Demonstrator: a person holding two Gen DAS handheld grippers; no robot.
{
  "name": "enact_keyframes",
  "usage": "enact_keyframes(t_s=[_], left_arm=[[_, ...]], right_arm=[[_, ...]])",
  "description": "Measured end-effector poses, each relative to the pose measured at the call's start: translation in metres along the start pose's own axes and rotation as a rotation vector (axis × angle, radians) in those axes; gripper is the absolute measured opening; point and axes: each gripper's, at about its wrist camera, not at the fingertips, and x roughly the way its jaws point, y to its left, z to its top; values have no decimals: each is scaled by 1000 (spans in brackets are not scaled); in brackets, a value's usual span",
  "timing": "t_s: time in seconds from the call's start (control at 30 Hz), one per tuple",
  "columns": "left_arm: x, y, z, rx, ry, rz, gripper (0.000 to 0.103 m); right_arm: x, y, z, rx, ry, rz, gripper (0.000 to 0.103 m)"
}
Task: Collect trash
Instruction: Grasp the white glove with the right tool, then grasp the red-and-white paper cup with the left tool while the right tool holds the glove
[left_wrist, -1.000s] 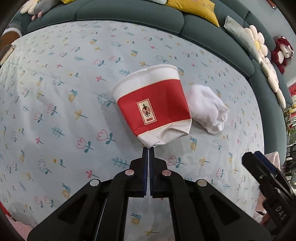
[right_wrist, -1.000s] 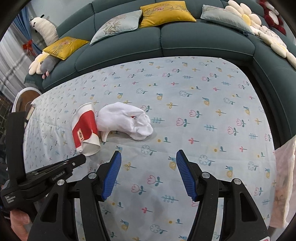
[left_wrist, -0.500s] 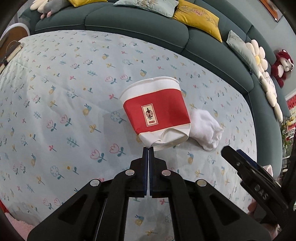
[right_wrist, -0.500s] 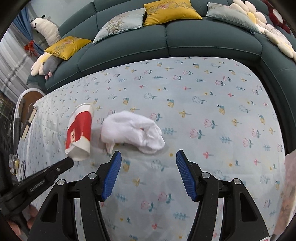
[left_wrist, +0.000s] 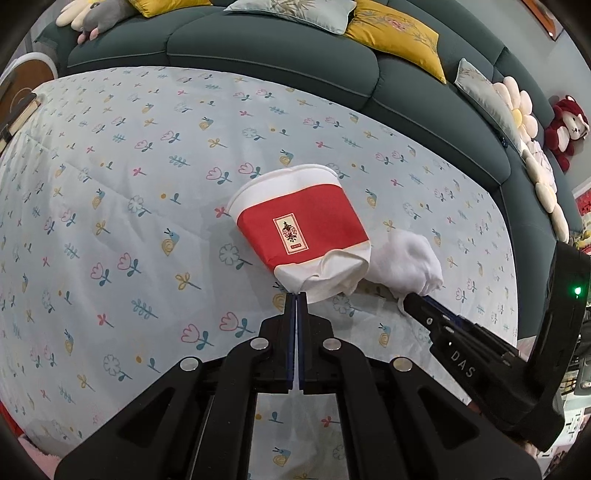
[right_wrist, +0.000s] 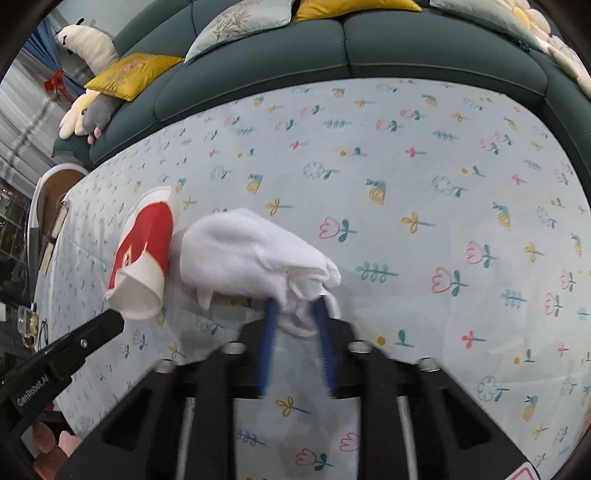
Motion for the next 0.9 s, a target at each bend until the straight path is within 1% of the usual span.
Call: enact_keyframes(t_s=[0.03,0.27,0.47,0.67,0.9], left_arm=[[0,-1,-1,3,1,-1,0],[-4,-17,-9,25,4,-11,0],[-18,-47,-21,64,-3,-37,0],[-33,-86,-41,118,-5,-74,0],[-46,-136,-71,191,7,-117,0]], right_arm=[[-1,0,-1,-4,-1,-2,5],[-31,-10,-12,19,-51,24,4],[-68,-25,-23,42,-117,22,4],[-114,-56,-38,95,-190,15,4],[-168,-105,-59,172,-271,-20,4]])
